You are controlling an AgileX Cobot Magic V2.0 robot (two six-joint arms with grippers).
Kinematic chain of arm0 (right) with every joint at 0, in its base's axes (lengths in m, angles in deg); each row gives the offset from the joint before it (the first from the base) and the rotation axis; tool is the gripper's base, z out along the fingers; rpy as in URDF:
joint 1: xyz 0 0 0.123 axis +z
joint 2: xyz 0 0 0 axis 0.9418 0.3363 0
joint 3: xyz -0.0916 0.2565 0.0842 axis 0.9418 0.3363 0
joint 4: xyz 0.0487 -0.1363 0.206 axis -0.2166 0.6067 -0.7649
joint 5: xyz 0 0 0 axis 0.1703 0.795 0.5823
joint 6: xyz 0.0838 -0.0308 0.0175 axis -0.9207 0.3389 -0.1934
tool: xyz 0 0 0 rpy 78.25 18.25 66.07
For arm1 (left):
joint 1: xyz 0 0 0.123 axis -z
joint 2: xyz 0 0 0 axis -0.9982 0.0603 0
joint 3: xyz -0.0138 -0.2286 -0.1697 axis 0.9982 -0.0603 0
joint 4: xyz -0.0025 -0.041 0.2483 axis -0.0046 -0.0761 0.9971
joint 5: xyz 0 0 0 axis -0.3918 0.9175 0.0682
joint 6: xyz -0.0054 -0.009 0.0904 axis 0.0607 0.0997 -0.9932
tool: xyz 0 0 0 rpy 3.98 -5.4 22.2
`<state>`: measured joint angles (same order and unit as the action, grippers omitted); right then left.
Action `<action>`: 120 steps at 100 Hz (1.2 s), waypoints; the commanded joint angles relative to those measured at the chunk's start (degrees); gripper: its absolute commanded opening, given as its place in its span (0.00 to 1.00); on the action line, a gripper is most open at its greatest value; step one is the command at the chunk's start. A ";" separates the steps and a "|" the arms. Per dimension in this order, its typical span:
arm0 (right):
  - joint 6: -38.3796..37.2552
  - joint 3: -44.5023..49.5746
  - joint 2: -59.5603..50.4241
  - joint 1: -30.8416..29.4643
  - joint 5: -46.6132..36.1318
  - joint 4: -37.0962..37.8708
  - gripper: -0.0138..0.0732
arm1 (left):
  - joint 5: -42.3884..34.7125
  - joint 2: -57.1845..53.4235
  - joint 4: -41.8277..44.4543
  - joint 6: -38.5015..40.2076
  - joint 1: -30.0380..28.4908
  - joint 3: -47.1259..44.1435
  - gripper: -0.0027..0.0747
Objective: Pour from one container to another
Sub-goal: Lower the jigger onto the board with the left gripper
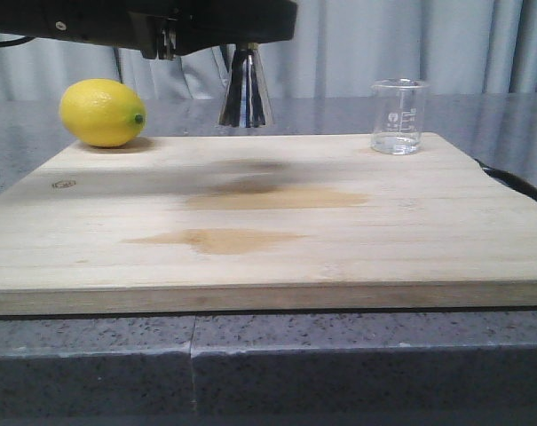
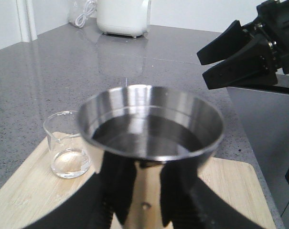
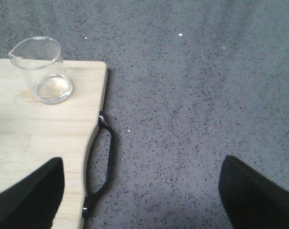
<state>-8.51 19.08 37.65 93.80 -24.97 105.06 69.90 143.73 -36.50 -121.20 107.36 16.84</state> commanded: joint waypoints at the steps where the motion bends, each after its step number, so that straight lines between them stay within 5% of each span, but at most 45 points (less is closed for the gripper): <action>1: 0.62 -1.48 -0.59 0.08 -2.47 2.03 0.82 | 5.62 -2.68 -4.57 -0.01 0.63 1.16 0.32; 120: 0.62 -1.48 -0.59 0.08 -2.51 3.19 0.82 | 3.23 4.57 -2.89 -7.65 0.52 1.16 0.32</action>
<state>-8.39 19.08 37.65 93.80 -24.97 105.85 69.53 150.66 -36.20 -128.61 107.36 16.84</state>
